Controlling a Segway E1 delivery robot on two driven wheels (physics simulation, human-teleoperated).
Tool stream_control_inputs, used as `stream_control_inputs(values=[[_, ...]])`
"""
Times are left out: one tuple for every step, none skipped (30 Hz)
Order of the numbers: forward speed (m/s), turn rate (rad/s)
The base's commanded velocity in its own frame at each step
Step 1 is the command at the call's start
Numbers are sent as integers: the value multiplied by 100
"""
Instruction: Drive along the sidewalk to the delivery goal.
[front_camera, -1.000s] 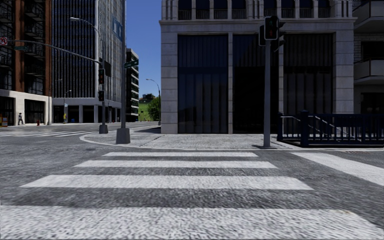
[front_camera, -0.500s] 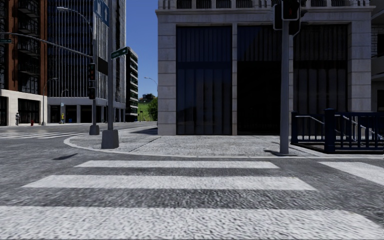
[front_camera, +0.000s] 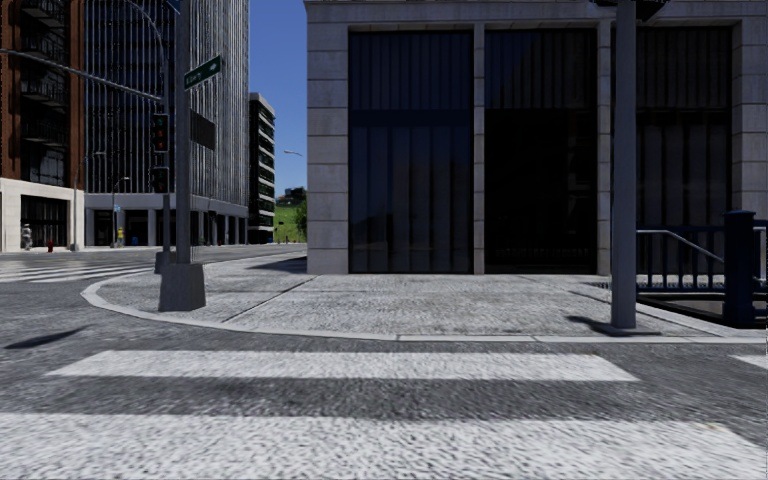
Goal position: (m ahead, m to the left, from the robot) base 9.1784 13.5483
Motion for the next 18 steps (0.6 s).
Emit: stream_control_inputs(values=[[200,0],[200,0],[200,0],[200,0],[200,0],[200,0],[200,0],[200,0],[200,0],[200,0],[200,0],[200,0],[200,0],[200,0],[200,0],[200,0],[200,0],[200,0]])
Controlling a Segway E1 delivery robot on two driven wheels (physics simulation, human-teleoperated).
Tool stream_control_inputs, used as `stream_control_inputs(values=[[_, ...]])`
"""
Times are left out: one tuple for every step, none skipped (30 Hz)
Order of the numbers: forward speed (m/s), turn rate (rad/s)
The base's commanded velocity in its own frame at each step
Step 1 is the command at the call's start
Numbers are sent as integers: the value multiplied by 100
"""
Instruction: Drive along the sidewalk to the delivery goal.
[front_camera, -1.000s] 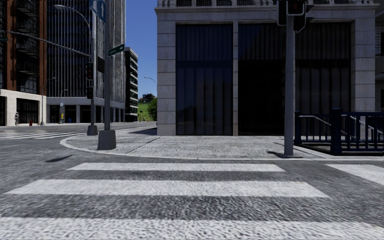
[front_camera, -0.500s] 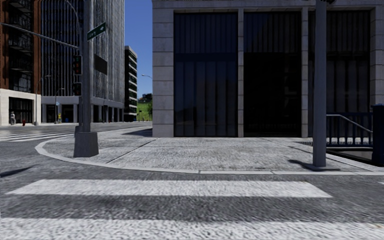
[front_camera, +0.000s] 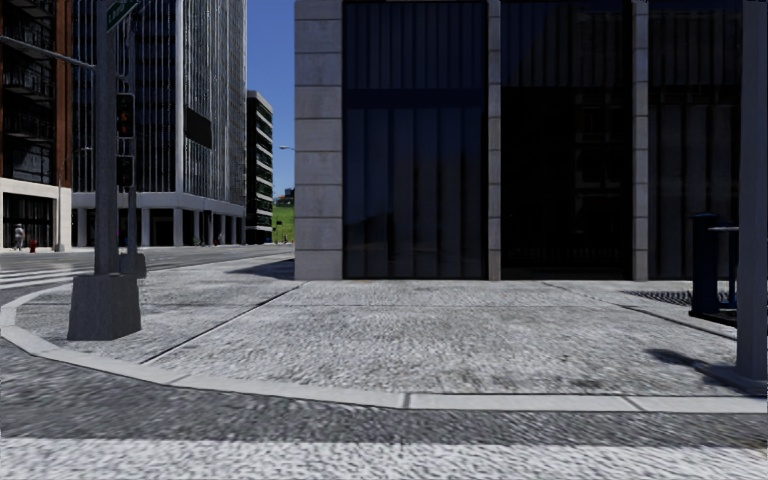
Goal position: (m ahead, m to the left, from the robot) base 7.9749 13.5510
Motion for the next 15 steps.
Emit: stream_control_inputs(values=[[200,0],[200,0],[200,0],[200,0],[200,0],[200,0],[200,0],[200,0],[200,0],[200,0],[200,0],[200,0],[200,0],[200,0],[200,0]])
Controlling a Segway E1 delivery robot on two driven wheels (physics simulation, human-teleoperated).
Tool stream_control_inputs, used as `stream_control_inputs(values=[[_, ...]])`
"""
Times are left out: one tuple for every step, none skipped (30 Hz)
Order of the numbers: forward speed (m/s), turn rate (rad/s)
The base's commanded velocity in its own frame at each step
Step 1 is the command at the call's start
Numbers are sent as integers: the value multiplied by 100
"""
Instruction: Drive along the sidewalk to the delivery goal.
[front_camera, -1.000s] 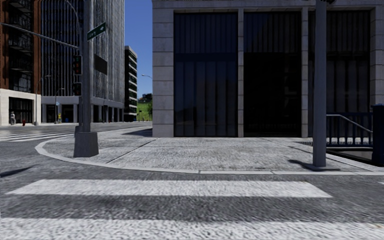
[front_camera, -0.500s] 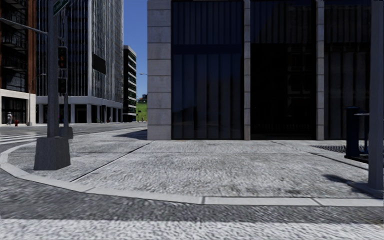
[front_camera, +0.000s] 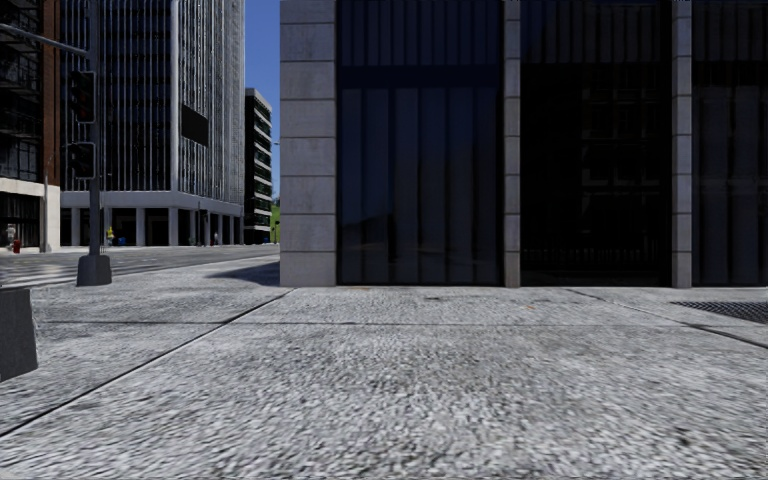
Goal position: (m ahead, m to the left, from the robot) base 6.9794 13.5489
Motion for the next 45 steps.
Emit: stream_control_inputs(values=[[200,0],[193,0],[185,0],[172,0],[166,0],[165,0],[164,0],[163,0],[163,0],[163,0],[163,0],[163,0],[161,0],[159,0],[158,0],[158,0],[158,0],[157,0],[157,0],[157,7],[157,11],[157,17],[157,22],[157,23],[157,26],[157,27],[157,27],[157,32],[157,35],[157,36],[157,38],[157,41],[157,44],[157,47],[157,48],[157,49],[157,50],[157,50],[157,52],[157,52],[157,54],[157,58],[157,62],[157,64],[157,64]])
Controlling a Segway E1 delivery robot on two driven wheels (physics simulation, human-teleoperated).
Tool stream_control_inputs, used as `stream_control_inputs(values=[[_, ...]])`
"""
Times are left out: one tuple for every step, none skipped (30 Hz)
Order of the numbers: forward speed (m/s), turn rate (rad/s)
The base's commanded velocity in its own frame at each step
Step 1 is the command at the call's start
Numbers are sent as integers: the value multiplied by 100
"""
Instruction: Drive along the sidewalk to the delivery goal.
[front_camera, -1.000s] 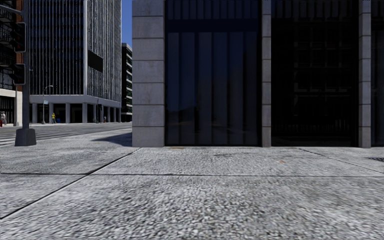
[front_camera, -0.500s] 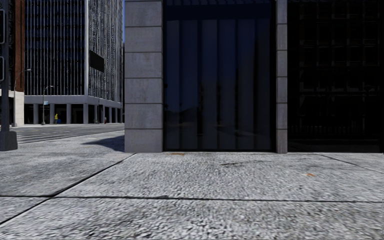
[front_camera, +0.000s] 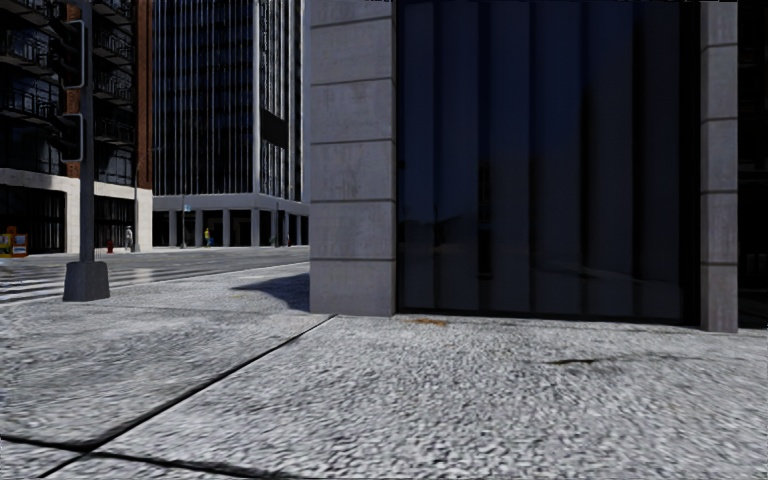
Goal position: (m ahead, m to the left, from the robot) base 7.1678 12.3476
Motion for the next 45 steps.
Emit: stream_control_inputs(values=[[157,64],[157,64],[157,64],[157,64],[157,63],[157,63],[157,63],[157,62],[157,61],[157,60],[157,59],[157,59],[157,58],[157,58],[157,57],[157,57],[157,57],[157,57],[157,56],[157,56],[157,53],[157,52],[157,52],[157,51],[157,51],[157,51],[157,51],[157,51],[157,50],[157,50],[157,50],[157,50],[157,50],[157,50],[157,50],[157,50],[157,50],[157,50],[157,50],[157,50],[157,50],[157,50],[157,50],[157,50],[157,50]])
